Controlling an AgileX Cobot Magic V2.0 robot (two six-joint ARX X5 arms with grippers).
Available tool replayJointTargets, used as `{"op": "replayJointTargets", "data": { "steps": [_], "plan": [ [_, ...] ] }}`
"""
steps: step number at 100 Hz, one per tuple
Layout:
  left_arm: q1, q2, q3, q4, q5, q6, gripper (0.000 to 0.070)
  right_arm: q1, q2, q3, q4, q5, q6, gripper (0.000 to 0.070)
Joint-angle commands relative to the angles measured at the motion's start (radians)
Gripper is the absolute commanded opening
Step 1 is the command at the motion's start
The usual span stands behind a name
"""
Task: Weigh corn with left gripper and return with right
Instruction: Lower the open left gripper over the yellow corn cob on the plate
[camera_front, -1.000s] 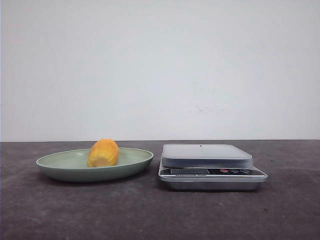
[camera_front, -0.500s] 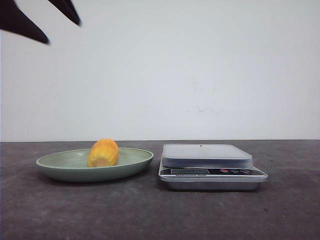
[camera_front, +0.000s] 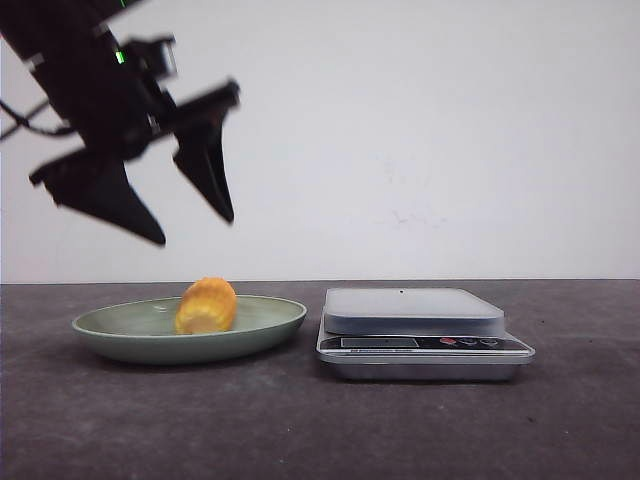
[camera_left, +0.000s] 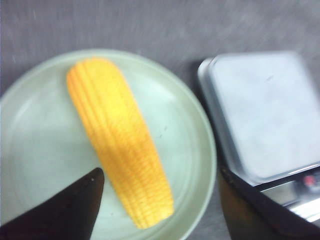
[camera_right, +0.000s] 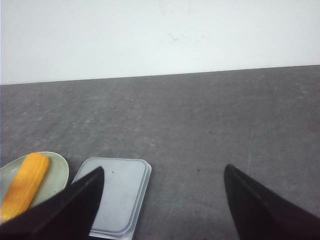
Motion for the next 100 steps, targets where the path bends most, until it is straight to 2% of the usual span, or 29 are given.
{"op": "replayJointTargets", "data": {
  "steps": [1,26,58,100],
  "plan": [
    [-0.013,0.035,0.021,0.009,-0.019,-0.006,0.0436,0.004,0.005,0.012,0.002,-0.002,-0.012,0.0485],
    [-0.032,0.118,0.021,0.050,-0.046,-0.006,0.0436,0.004,0.005,0.012,-0.006,-0.001,-0.012,0.0485],
    [-0.039,0.147,0.021,0.088,-0.121,-0.005,0.0435,0.004,0.005,0.012,-0.006,-0.001,-0.011,0.0485],
    [-0.040,0.200,0.021,0.112,-0.121,-0.006,0.0426,0.004,0.005,0.012,-0.006,0.000,-0.012,0.0484]
  ]
}}
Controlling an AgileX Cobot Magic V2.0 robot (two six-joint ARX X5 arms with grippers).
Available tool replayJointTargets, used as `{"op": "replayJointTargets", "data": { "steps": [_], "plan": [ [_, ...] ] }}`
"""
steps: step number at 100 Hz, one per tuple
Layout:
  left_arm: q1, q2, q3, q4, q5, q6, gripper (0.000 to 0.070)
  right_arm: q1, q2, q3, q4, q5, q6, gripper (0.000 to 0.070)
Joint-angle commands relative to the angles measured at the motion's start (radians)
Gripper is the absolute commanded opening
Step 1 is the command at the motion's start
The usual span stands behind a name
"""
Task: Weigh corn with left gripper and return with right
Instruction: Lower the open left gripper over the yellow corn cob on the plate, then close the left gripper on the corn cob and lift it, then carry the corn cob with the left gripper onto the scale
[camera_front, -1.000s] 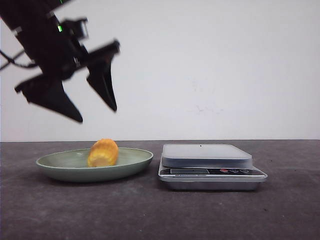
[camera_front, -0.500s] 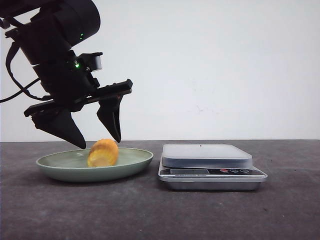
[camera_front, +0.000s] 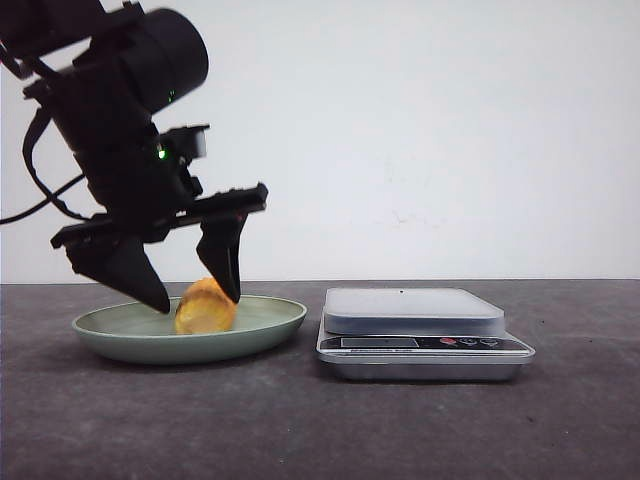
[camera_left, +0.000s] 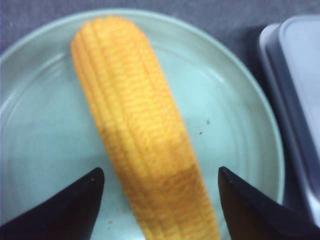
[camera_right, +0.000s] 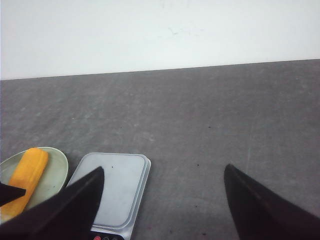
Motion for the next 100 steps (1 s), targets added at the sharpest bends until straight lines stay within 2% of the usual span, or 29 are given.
{"op": "replayJointTargets", "data": {
  "steps": [1,5,17,24,51,74,100],
  "plan": [
    [-0.010,0.016,0.021,0.012,-0.007,-0.002,0.0422,0.004,0.005,0.012,0.009,0.000,-0.012,0.0484],
    [-0.011,0.016,0.021,0.017,-0.007,-0.002,0.0370,0.004,0.005,0.012,0.009,0.000,-0.012,0.0484],
    [-0.011,0.016,0.021,0.018,-0.007,0.002,0.0095,0.004,0.005,0.012,0.009,0.000,-0.012,0.0484],
    [-0.011,0.016,0.021,0.018,-0.006,0.011,0.0013,0.004,0.005,0.012,0.009,0.000,-0.012,0.0484],
    [-0.011,0.016,0.023,0.018,-0.025,0.013,0.0010,0.004,0.005,0.012,0.009,0.000,-0.012,0.0484],
    [-0.032,-0.048,0.060,-0.044,-0.025,0.015,0.0010,0.004,0.005,0.012,0.008,0.002,-0.012,0.0484],
    [-0.111,-0.158,0.101,-0.079,-0.021,0.032,0.0010,0.004,0.005,0.012,0.009,0.002,-0.012,0.0484]
  ]
}}
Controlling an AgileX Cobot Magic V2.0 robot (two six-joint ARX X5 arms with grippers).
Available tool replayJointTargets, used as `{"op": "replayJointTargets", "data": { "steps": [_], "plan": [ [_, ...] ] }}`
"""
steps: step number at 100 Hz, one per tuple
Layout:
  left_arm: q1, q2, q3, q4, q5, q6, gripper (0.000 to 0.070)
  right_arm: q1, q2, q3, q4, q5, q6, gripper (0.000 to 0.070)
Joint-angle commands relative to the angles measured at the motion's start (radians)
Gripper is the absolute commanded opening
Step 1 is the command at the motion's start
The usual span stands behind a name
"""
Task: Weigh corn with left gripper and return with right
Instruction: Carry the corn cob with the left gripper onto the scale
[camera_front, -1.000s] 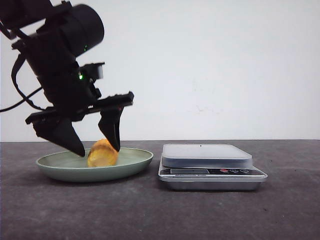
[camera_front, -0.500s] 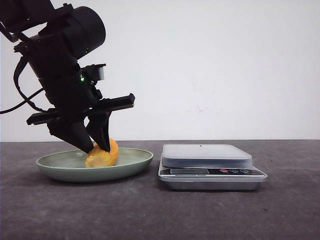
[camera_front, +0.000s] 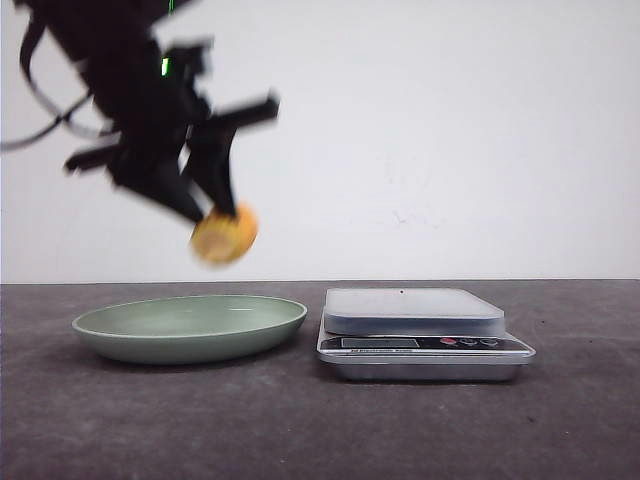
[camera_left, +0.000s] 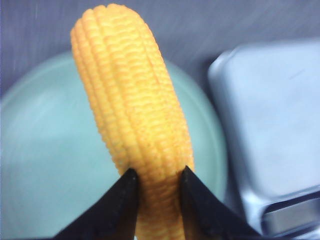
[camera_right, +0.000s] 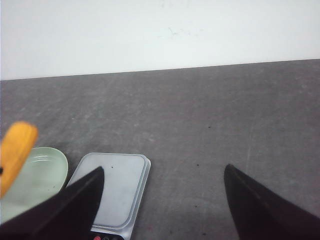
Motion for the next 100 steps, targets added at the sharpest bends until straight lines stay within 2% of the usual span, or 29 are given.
{"op": "replayJointTargets", "data": {
  "steps": [1,36,59,100],
  "plan": [
    [-0.038,0.017,0.034,-0.011,0.002,0.026,0.0010,0.004,0.005,0.012,0.009,0.002,-0.012,0.0484],
    [-0.180,0.073,0.199,-0.037,-0.003,0.037,0.0010,0.004,0.005,0.012,0.008,-0.001,-0.010,0.0484],
    [-0.195,0.159,0.285,-0.040,-0.003,0.037,0.0010,0.004,0.005,0.012,0.007,-0.002,-0.008,0.0484],
    [-0.198,0.329,0.293,-0.011,0.002,0.025,0.0010,0.004,0.005,0.012,0.006,-0.001,-0.008,0.0484]
  ]
}}
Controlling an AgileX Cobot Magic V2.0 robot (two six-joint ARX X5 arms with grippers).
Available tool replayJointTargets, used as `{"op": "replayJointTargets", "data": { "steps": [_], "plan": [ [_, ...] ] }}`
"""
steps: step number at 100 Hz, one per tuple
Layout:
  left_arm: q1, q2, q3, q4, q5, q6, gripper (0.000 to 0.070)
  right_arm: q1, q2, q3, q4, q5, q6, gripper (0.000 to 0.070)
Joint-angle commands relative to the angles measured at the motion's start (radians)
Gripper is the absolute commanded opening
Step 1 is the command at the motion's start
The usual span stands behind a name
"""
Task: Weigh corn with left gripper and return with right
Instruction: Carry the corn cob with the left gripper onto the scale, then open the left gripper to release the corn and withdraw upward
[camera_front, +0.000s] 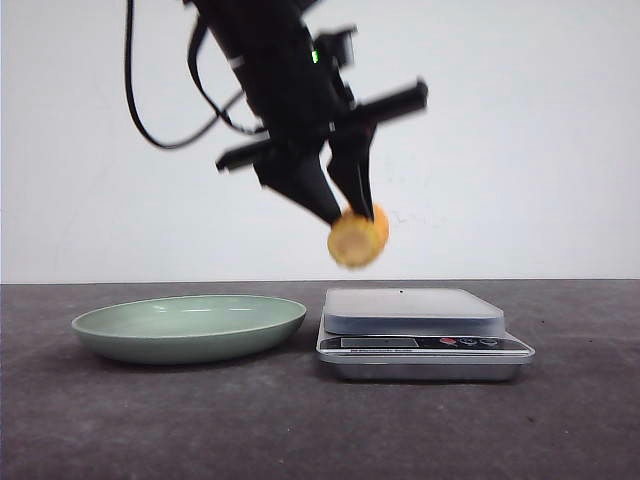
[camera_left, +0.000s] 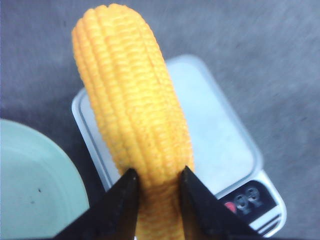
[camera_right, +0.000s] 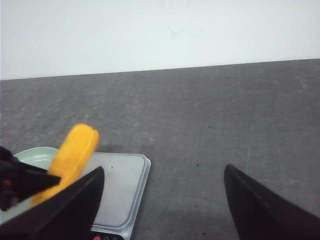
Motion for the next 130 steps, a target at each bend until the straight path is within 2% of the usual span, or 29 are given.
{"op": "replayJointTargets", "data": {
  "steps": [1,23,49,54,65,71,104,130],
  "plan": [
    [-0.015,0.033,0.030,0.021,0.001,-0.002,0.0010,0.004,0.005,0.012,0.007,-0.001,-0.008,0.0484],
    [-0.016,0.123,0.086,0.011,0.037,-0.005,0.0010,0.004,0.005,0.012,0.004,-0.001,-0.009,0.0484],
    [-0.023,0.145,0.093,0.017,0.035,0.000,0.0019,0.004,0.005,0.012,-0.019,0.000,-0.010,0.0484],
    [-0.023,0.145,0.093,0.017,0.035,0.000,0.0066,0.004,0.005,0.012,-0.020,-0.001,-0.010,0.0484],
    [-0.023,0.145,0.093,0.013,0.035,0.000,0.0328,0.004,0.005,0.012,-0.020,-0.001,-0.010,0.0484],
    [-0.024,0.145,0.093,0.013,0.035,0.000,0.0400,0.004,0.005,0.012,-0.020,-0.001,-0.010,0.0484],
    [-0.045,0.107,0.130,-0.001,0.008,0.027,0.0400,0.004,0.005,0.012,-0.020,0.000,-0.012,0.0484],
    [-0.054,-0.063,0.184,-0.084,-0.143,0.101,0.0401,0.004,0.005,0.012,-0.020,-0.001,-0.012,0.0484]
  ]
}}
